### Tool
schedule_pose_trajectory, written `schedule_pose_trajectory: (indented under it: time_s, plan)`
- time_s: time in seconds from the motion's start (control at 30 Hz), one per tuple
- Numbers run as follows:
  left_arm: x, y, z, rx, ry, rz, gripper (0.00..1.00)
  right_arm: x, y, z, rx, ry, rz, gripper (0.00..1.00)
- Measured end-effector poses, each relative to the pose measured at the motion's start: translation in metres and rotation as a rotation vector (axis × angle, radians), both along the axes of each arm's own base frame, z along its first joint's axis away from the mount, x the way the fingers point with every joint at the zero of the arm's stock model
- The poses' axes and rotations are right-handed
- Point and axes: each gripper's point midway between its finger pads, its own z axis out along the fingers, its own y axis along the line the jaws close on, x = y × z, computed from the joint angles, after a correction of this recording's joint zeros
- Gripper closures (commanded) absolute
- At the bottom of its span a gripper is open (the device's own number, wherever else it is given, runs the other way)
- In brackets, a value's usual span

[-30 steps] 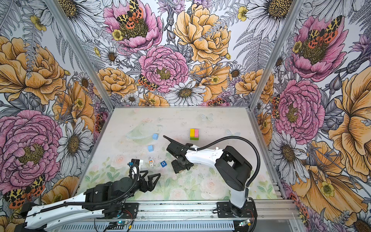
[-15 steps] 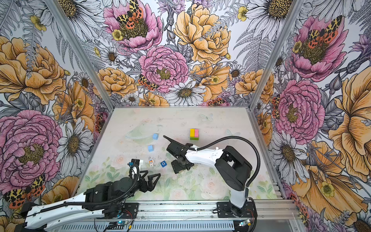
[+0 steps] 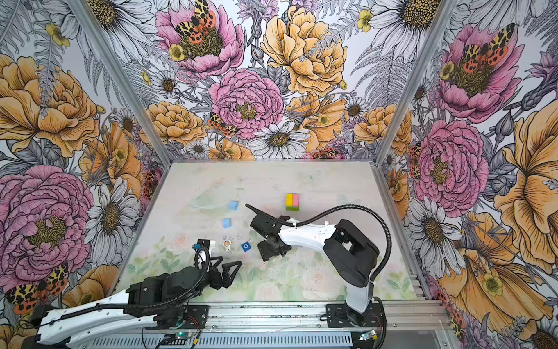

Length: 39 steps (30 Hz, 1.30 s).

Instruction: Build the wood block tower

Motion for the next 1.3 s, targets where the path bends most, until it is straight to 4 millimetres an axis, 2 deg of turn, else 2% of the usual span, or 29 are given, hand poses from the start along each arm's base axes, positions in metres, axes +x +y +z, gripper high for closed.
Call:
schedule_pose_trajectory:
  time_s: [0.47, 0.87, 1.1, 1.2, 1.3]
  plan:
    - [0.0, -0.001, -0.003, 0.022, 0.005, -0.001, 0.01, -0.002, -0.001, 0.0, -0.012, -0.002, 0.028, 0.28]
    - [0.0, -0.001, -0.002, 0.019, 0.003, -0.001, 0.01, -0.001, -0.004, -0.001, -0.032, -0.017, 0.032, 0.45]
    - [0.002, 0.001, 0.001, 0.026, -0.006, 0.009, 0.01, -0.002, -0.01, 0.001, -0.05, -0.012, 0.023, 0.47]
    - [0.003, 0.002, 0.009, 0.023, -0.021, 0.011, 0.01, 0.002, -0.014, 0.007, -0.054, -0.011, 0.008, 0.47]
    - [0.009, 0.006, 0.018, 0.025, -0.041, 0.028, 0.01, 0.017, -0.017, 0.021, -0.033, -0.028, -0.029, 0.48]
